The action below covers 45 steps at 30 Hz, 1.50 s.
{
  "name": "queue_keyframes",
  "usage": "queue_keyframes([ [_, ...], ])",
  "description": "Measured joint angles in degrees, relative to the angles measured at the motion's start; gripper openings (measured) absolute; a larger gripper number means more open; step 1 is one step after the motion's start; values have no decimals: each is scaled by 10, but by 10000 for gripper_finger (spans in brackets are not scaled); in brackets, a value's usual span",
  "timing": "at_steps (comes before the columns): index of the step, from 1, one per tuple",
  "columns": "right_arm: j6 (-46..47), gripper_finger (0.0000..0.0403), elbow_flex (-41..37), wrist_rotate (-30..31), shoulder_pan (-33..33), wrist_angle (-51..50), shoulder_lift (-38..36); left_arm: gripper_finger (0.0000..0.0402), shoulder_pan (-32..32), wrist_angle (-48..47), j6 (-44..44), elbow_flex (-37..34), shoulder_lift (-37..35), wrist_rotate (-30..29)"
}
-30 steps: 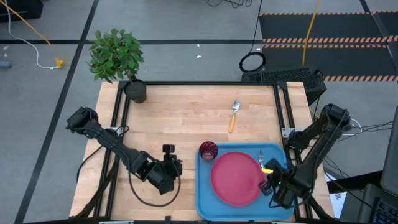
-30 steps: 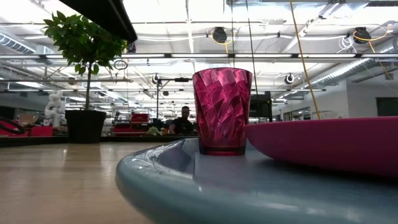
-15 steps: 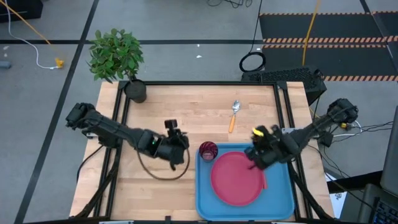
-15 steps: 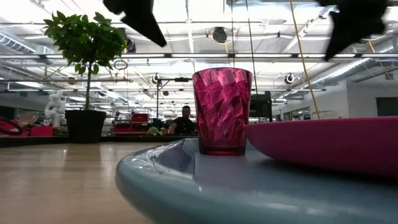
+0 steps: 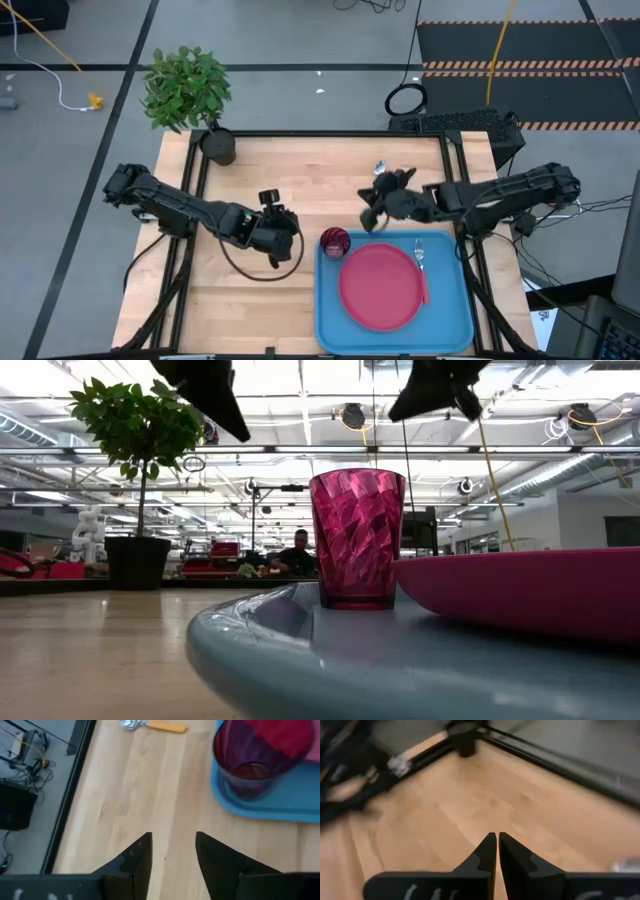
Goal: Pick and place plate/cup/fork/spoon on tray
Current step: Put the yellow spoon on the right of the red fork on the blue tray
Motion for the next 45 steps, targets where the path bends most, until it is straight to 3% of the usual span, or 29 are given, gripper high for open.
queue_keyframes([
  [4, 113, 31, 0, 0, -45, -39, 9, 152, -8, -18, -16, -1, -26, -3],
  [7, 120, 53, 0, -12, -88, -52, 34, 152, -7, -12, -19, 0, -55, -14],
  [11, 131, 87, 0, -77, -145, -44, 71, 152, 7, -9, -20, 0, -91, -17],
  [17, 165, 127, 0, -94, -200, -56, 133, 152, 37, -8, -28, 0, -126, -17],
  [22, 194, 145, 0, -106, -210, -71, 182, 152, 48, -8, -69, 0, -126, -17],
  [32, 235, 148, 0, -101, -217, -97, 277, 152, 45, -8, -43, -1, -96, -6],
  [45, 258, 148, -7, -47, -229, -121, 300, 152, 46, -7, -47, 0, -97, -7],
])
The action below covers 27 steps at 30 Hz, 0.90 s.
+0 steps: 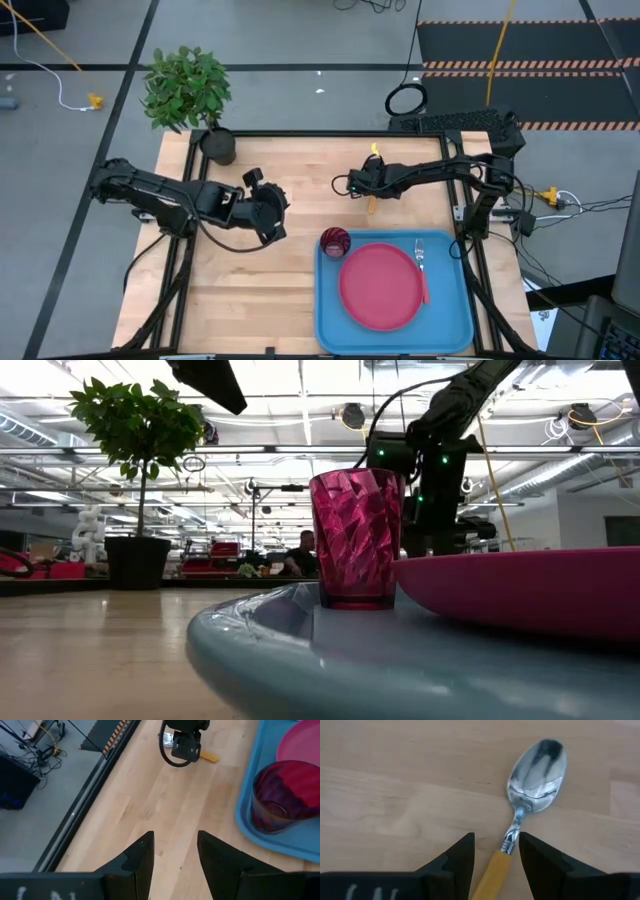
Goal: Pick and place plate/cup/fork/spoon on tray
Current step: Put the yellow spoon on the right of the red fork on the blue tray
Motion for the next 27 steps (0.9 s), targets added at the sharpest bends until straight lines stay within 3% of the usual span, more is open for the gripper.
queue_keyframes([
  [12, 29, 141, -76, -14, -3, 100, -3, 152, 0, 0, 3, 0, 0, 0],
  [27, -13, 31, -92, -26, -4, 112, -37, 152, 0, 0, 4, 0, 0, 0],
])
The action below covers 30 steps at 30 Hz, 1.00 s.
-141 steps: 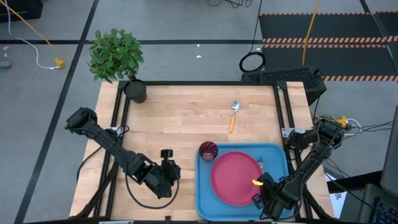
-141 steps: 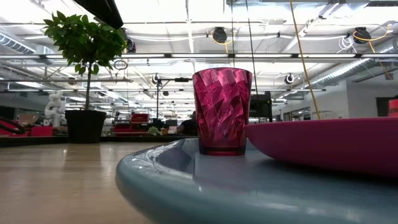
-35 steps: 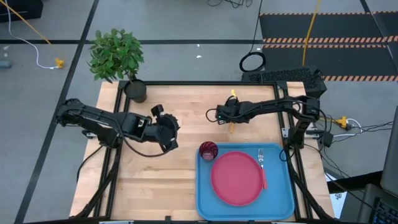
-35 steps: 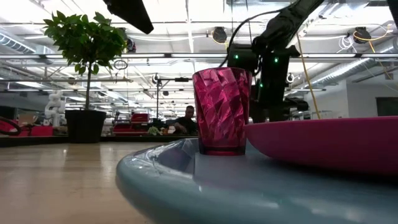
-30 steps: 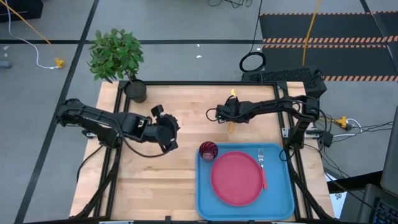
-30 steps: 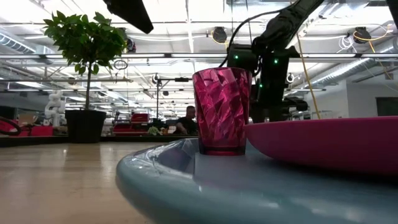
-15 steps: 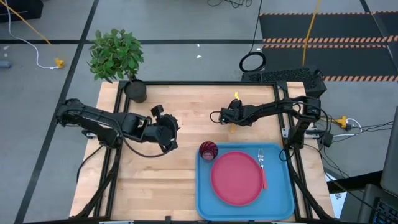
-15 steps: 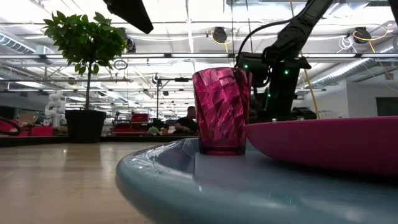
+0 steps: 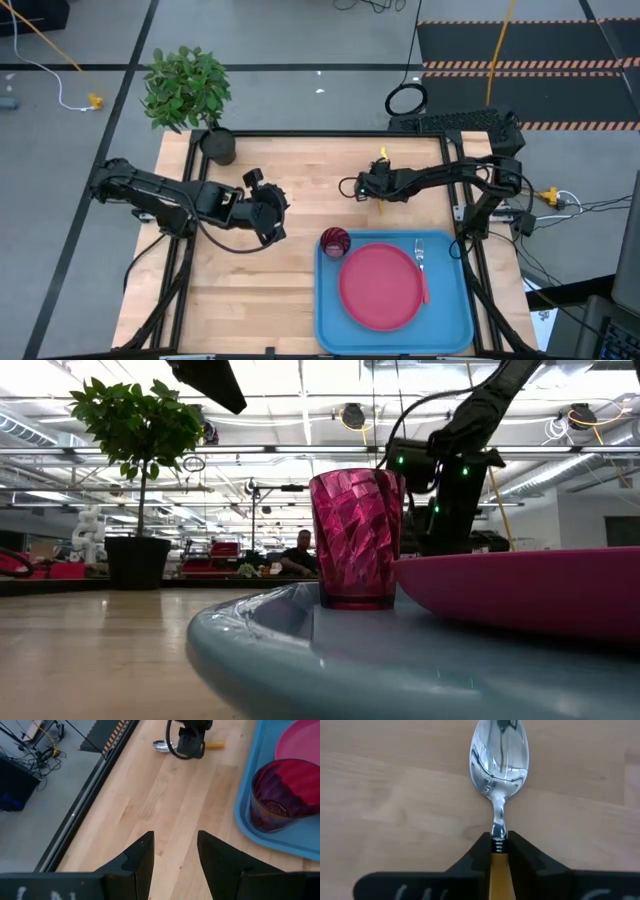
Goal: Pick and place plate/cup/fork/spoon on tray
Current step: Put the yellow spoon on the right of the red fork on the blue tray
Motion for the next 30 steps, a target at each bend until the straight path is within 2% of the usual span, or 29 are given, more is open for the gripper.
queue_keyframes([
  [11, -55, 33, 1, -25, 16, -19, -92, 152, 0, 0, 1, 0, 0, 0],
  [17, -49, 33, 1, -37, 58, -91, -133, 152, 0, 0, 1, 0, 0, 0],
  [23, 26, 32, 1, -37, 135, -208, -183, 152, 0, 0, 2, 0, 0, 0],
  [30, 161, 32, 1, -36, 259, -294, -251, 152, 0, 0, 0, 0, 0, 0],
])
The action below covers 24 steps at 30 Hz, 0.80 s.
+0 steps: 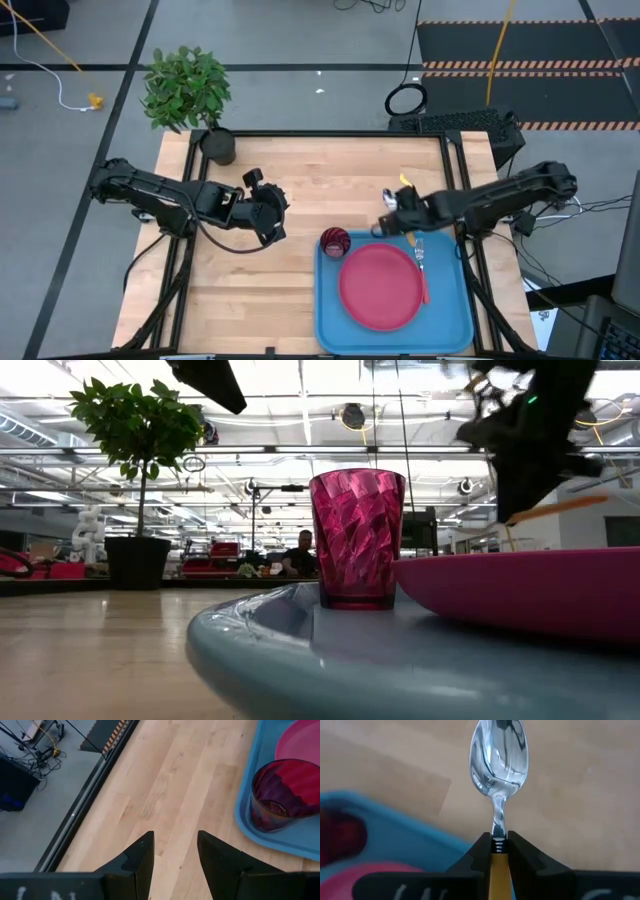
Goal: Pick and place plate/cup/fork/spoon on tray
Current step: Put the yellow spoon on the right of the red fork on the blue tray
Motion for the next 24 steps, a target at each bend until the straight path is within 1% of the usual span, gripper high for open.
queue_keyframes([
  [6, 120, 32, 0, 1, 109, -45, -15, 152, 0, 0, -7, 0, 0, 0],
  [10, 191, 32, 0, -2, 173, -53, -15, 152, 0, 0, -9, 0, 0, 0],
  [16, 288, 32, 0, 2, 250, -74, -15, 152, 0, 0, -15, 0, 0, 0],
  [24, 448, 32, 0, -7, 348, -153, -14, 152, 0, 0, -18, 0, 0, 0],
])
